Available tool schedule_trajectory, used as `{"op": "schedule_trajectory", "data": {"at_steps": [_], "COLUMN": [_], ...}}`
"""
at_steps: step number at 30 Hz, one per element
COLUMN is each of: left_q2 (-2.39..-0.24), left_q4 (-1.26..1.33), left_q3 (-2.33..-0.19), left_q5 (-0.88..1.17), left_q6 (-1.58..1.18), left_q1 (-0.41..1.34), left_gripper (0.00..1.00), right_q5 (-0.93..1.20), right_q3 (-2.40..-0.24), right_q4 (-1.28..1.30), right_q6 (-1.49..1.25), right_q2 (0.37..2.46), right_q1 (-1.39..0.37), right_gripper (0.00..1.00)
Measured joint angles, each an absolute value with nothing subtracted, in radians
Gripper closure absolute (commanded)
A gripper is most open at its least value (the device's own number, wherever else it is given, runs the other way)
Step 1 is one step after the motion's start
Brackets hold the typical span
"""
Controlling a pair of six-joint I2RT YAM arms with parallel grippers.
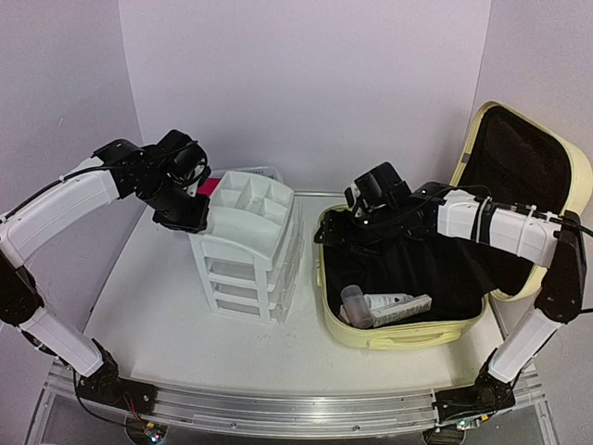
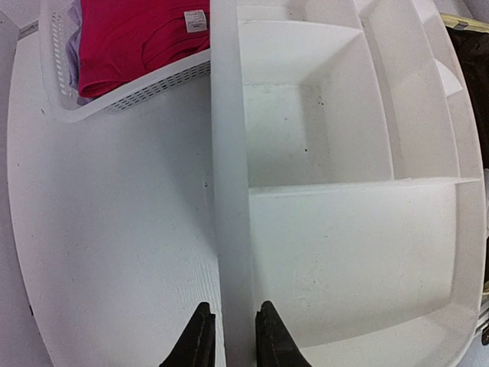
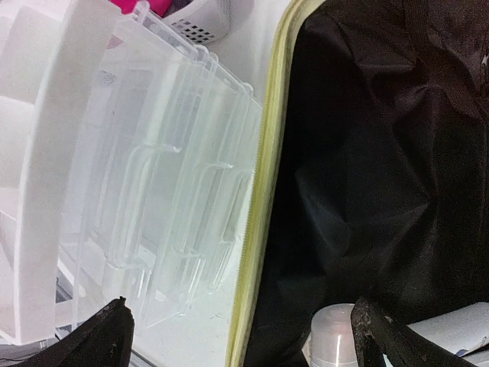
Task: Open, take out, and arrange the luggage
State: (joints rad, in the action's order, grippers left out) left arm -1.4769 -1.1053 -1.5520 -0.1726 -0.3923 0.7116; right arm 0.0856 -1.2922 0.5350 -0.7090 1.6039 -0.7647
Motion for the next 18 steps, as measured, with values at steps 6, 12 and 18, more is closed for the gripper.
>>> {"op": "schedule_trajectory", "data": {"at_steps": [6, 12, 18], "left_q2": [-1.452, -1.439, -1.416], "left_q4": [-1.119, -1.123, -1.125], "left_q3": [-1.544, -1.541, -1.527], "left_q5": [-0.177, -0.176, -0.178], "left_q6": [-0.393, -0.393, -0.394], "left_q1": [0.712, 0.712, 0.712], "left_gripper": [0.83, 0.83, 0.84], "right_q5": [0.033, -0.018, -0.107], "right_q3": [-1.451, -1.555, -1.579], "right_q4": [0.55, 0.584, 0.634], "right_q6": [-0.752, -0.773, -0.783], "right_q2": [1.699, 1.793, 1.829], "right_q1": [-0.848, -0.889, -0.909], "right_gripper": [0.02, 0.02, 0.02]}}
